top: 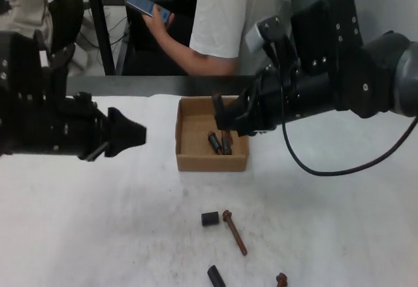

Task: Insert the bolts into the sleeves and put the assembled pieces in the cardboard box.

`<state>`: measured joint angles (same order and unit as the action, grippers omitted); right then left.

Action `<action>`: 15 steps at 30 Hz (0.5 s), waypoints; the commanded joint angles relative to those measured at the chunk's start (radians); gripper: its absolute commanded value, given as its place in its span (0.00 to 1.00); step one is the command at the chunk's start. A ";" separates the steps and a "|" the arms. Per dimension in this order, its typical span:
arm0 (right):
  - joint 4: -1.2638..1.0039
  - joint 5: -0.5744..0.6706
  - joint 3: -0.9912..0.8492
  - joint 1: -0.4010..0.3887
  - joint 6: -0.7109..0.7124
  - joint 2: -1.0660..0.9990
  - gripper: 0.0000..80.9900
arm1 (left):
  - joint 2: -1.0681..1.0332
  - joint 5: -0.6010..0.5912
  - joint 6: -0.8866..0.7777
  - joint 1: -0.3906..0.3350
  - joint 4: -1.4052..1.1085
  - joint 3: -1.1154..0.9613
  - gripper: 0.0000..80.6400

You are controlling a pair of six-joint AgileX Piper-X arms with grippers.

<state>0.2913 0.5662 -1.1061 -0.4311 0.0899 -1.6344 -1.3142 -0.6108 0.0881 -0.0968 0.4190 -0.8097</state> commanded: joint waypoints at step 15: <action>0.276 -0.198 -0.222 0.001 0.023 -0.188 0.01 | 0.106 0.139 0.091 -0.122 0.132 -0.063 0.64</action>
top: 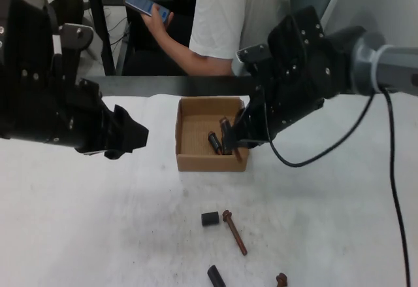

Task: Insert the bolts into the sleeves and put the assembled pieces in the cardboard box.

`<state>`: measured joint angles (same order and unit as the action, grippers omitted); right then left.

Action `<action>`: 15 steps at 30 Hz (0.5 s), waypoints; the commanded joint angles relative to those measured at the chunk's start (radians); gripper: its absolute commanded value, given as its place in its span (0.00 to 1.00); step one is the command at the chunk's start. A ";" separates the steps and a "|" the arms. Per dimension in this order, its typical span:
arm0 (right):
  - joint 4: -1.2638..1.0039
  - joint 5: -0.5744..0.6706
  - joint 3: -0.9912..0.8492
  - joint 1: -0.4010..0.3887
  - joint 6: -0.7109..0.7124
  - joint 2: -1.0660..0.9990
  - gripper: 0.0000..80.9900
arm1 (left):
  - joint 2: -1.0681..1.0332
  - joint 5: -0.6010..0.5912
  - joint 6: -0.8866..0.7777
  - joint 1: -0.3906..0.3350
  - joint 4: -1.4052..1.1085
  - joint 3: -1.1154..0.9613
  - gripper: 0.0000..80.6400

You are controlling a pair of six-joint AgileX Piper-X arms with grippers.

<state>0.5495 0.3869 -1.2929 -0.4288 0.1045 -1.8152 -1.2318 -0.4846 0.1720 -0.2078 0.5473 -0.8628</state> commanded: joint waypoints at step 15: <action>0.104 -0.076 -0.271 0.046 0.020 -0.166 0.01 | 0.113 0.012 0.001 -0.025 0.024 -0.010 0.64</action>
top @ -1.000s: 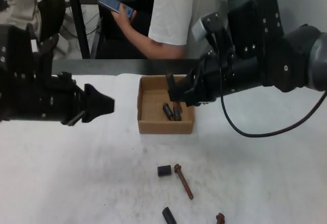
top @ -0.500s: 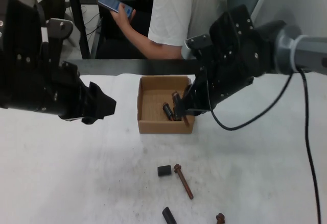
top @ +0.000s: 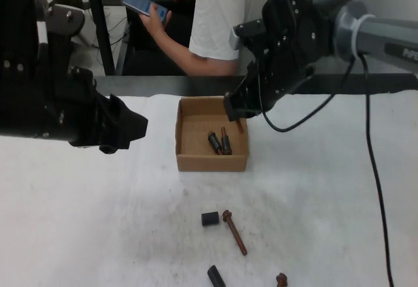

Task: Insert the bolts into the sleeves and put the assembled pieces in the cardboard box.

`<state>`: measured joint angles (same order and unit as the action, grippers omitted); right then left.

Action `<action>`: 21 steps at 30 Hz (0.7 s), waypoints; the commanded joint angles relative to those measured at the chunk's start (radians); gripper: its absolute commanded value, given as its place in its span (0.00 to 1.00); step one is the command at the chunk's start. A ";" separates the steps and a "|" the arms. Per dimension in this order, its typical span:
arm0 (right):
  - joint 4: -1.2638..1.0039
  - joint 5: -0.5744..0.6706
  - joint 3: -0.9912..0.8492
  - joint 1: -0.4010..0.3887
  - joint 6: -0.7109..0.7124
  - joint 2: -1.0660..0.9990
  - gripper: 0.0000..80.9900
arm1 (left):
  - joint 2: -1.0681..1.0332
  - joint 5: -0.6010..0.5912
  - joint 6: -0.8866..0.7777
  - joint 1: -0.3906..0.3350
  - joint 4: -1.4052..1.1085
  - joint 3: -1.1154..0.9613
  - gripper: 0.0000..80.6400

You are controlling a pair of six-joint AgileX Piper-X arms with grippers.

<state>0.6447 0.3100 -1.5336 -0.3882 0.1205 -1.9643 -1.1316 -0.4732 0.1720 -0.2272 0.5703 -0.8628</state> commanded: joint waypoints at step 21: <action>-0.021 -0.032 -0.054 0.019 0.016 -0.161 0.01 | 0.020 -0.014 0.001 -0.006 0.001 -0.010 0.64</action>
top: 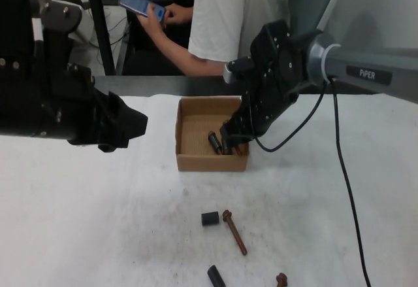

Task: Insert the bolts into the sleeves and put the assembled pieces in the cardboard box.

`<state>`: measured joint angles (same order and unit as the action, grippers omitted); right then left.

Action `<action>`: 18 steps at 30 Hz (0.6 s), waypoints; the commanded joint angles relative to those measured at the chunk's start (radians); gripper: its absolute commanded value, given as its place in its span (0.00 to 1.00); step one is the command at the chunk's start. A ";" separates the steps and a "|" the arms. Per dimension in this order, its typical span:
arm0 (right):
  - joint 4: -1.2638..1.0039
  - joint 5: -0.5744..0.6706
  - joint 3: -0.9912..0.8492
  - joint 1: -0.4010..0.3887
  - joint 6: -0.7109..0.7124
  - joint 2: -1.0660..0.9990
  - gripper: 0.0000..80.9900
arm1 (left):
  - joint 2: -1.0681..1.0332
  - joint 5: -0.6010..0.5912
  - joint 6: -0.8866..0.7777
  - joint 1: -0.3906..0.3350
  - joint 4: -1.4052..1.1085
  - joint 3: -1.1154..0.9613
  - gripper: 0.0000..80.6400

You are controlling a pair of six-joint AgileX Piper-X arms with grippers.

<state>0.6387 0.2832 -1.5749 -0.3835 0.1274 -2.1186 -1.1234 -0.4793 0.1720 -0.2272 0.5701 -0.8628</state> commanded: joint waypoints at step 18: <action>-0.030 -0.089 -0.012 0.023 -0.049 -0.017 0.57 | 0.012 -0.014 0.004 -0.006 0.002 -0.010 0.64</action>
<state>0.6135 0.2421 -1.5782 -0.3703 0.1030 -2.1342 -1.1234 -0.4873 0.1720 -0.2288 0.5720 -0.8628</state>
